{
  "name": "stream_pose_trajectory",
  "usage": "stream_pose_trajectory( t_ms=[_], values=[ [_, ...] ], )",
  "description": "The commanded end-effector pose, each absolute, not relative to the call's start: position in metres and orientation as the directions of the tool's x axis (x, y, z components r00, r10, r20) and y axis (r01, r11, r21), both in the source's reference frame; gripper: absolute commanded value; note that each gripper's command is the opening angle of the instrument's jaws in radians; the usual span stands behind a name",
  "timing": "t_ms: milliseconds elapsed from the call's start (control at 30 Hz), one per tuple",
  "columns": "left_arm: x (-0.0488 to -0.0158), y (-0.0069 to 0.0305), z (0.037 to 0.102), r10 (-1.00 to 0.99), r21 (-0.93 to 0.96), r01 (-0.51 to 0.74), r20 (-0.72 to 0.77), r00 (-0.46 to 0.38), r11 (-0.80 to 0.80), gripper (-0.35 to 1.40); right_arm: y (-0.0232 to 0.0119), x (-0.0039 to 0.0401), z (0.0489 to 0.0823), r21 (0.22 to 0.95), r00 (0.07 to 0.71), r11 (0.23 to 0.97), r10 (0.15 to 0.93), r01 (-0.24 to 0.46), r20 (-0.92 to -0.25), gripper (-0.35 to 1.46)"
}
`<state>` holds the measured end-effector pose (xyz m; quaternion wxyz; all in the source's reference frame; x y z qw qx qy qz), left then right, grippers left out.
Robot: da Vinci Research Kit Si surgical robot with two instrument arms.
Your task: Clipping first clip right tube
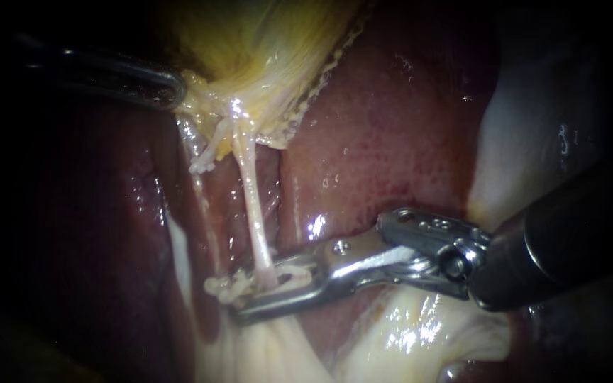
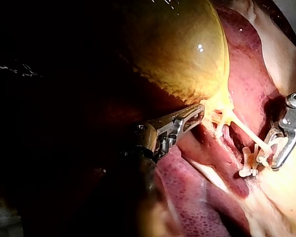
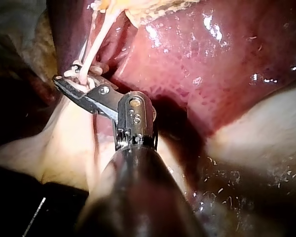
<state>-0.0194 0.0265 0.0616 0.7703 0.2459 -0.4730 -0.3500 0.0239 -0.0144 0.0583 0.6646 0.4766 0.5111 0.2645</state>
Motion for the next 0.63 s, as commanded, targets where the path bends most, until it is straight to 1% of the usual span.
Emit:
stream_pose_trajectory(
  t_ms=[33,67,367,633],
  values=[
    [-0.0194,0.0265,0.0616,-0.776,0.713,0.309,0.552,0.306,0.629,-0.35,-0.0144,0.0239,0.0585,0.903,0.336,0.408,0.839,0.134,-0.429,-0.21],
    [-0.0194,0.0265,0.0616,-0.776,0.713,0.309,0.552,0.306,0.629,-0.35,-0.0144,0.0238,0.0586,0.906,0.338,0.403,0.841,0.133,-0.424,-0.34],
    [-0.0194,0.0266,0.0616,-0.776,0.713,0.309,0.552,0.306,0.629,-0.35,-0.0138,0.0234,0.0596,0.905,0.338,0.403,0.84,0.134,-0.424,-0.35],
    [-0.0194,0.0266,0.0616,-0.776,0.713,0.309,0.552,0.306,0.629,-0.35,-0.0135,0.023,0.0602,0.904,0.366,0.413,0.828,0.112,-0.424,-0.35]
  ],
)
